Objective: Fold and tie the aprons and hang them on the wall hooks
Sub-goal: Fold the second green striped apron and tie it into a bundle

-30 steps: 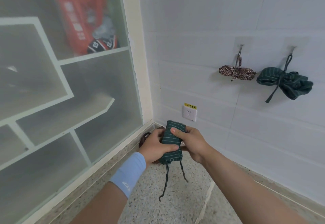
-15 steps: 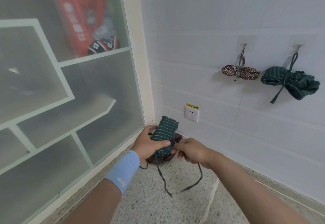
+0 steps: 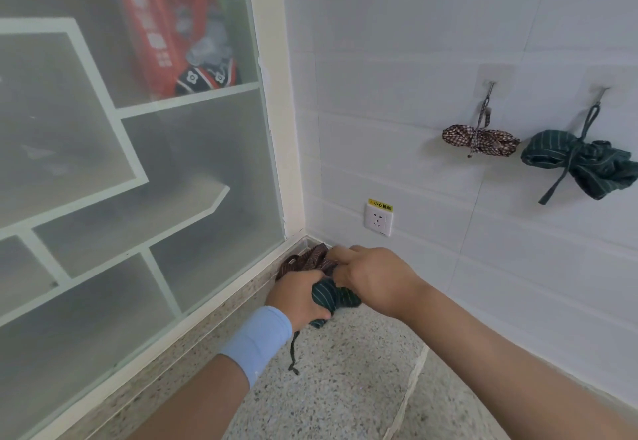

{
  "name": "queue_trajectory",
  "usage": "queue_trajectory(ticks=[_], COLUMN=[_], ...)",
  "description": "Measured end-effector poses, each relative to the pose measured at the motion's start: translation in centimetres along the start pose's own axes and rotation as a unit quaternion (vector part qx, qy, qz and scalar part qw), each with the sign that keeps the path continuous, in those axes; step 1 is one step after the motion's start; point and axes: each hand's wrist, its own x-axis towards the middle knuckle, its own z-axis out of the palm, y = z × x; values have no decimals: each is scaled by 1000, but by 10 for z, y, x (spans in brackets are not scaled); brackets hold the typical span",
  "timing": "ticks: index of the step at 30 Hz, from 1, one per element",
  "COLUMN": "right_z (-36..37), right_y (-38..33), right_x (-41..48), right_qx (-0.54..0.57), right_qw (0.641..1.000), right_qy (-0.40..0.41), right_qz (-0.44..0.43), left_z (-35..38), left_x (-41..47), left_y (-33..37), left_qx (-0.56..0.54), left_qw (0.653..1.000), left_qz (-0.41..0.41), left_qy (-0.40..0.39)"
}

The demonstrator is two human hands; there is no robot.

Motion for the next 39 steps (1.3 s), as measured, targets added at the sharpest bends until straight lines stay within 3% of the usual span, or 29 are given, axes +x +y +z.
queue_trajectory(ticks=[2, 4, 6, 12, 15, 17, 19, 21, 22, 24, 25, 26, 27, 28, 31, 33, 37, 39], right_z=[10, 15, 22, 31, 40, 47, 47, 48, 52, 63, 66, 69, 72, 73, 80, 68, 45, 53], right_y=[7, 12, 11, 7, 4, -1, -11, -31, -40, -52, -58, -60, -59, -55, -29, -16, 5, 18], right_x=[7, 11, 11, 23, 26, 23, 17, 10, 7, 2, -1, -5, -9, -12, -23, -27, -11, -3], right_qx=[38, 42, 56, 123, 138, 171, 281, 489, 610, 783, 824, 845, 846, 832, 735, 674, 524, 444], right_qw=[999, 996, 994, 988, 983, 958, 881, 738, 654, 510, 461, 436, 442, 470, 601, 671, 779, 820], right_qy=[27, -18, 18, 67, 47, 72, 126, 135, 110, 1, -52, -95, -126, -144, -159, -181, -288, -320], right_qz=[21, 80, 95, 58, 115, 221, 360, 445, 434, 356, 325, 294, 271, 256, 270, 250, 189, 166], left_z=[10, 17, 21, 25, 28, 30, 30, 26, 22, 18, 16, 15, 12, 9, -5, -12, -1, 6], left_x=[-8, -14, -21, -22, -20, -19, -16, -13, -12, -8, -8, -7, -7, -6, -7, -14, -25, -28], left_y=[-2, -4, -3, 3, 2, 2, 3, 4, 5, 6, 7, 7, 8, 7, -4, -9, -9, -6], left_qx=[-32, -75, -116, -149, -306, -411, -493, -593, -632, -653, -649, -646, -645, -649, -658, -646, -363, -278], left_qw=[998, 995, 991, 988, 948, 904, 855, 784, 750, 731, 735, 737, 738, 735, 736, 754, 926, 956], left_qz=[28, 54, 61, -18, -75, -118, -159, -179, -186, -185, -187, -192, -192, -188, -150, -119, -46, -28], left_qy=[-39, -45, -40, -27, -47, -19, 14, 37, 50, 67, 64, 54, 47, 49, 48, 0, -91, -89])
